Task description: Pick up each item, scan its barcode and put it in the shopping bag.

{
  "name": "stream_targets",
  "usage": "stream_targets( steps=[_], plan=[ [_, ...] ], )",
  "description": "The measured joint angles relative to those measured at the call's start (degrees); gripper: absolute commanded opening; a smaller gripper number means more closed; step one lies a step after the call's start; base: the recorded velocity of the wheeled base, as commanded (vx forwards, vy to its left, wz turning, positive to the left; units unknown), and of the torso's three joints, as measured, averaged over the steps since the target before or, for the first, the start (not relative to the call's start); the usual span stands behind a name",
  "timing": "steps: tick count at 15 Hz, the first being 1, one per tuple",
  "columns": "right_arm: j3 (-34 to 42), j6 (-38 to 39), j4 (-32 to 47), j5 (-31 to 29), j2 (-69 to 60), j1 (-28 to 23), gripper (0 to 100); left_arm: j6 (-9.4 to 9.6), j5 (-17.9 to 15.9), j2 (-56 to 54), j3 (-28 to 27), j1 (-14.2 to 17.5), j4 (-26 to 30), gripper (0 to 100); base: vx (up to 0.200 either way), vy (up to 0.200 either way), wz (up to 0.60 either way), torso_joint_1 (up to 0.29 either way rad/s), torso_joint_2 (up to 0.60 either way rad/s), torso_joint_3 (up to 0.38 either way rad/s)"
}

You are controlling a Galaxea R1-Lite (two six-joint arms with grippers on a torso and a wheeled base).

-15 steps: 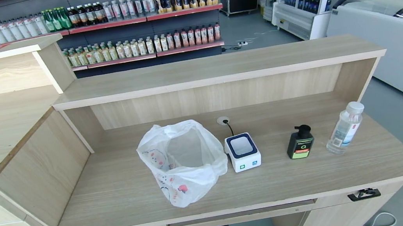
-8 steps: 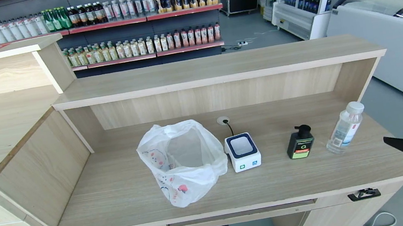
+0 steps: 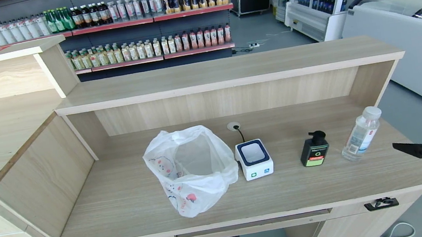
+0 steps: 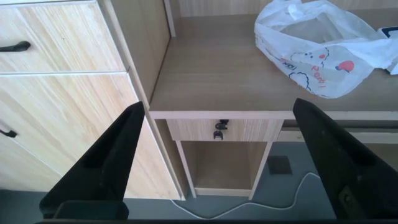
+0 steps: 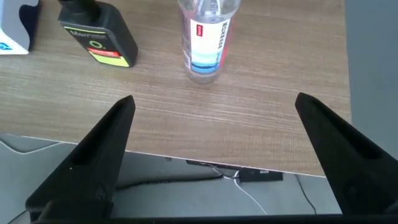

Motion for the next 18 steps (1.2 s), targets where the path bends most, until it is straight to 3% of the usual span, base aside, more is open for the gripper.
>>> stream_targets(
  steps=[4, 12, 18],
  plan=[
    [-4.3, 0.2, 0.0, 1.2, 4.8, 2.2, 100, 0.02, 0.0, 0.0, 0.0, 0.0, 0.0, 100, 0.0, 0.0, 0.0, 0.0, 0.0, 0.0],
    [-12.3, 0.1, -1.7, 2.9, 13.8, 11.5, 100, 0.0, 0.0, 0.0, 0.0, 0.0, 0.0, 100, 0.0, 0.0, 0.0, 0.0, 0.0, 0.0],
    [-13.6, -0.1, -4.5, 2.8, 18.9, 17.6, 100, 0.0, 0.0, 0.0, 0.0, 0.0, 0.0, 100, 0.0, 0.0, 0.0, 0.0, 0.0, 0.0]
  ],
)
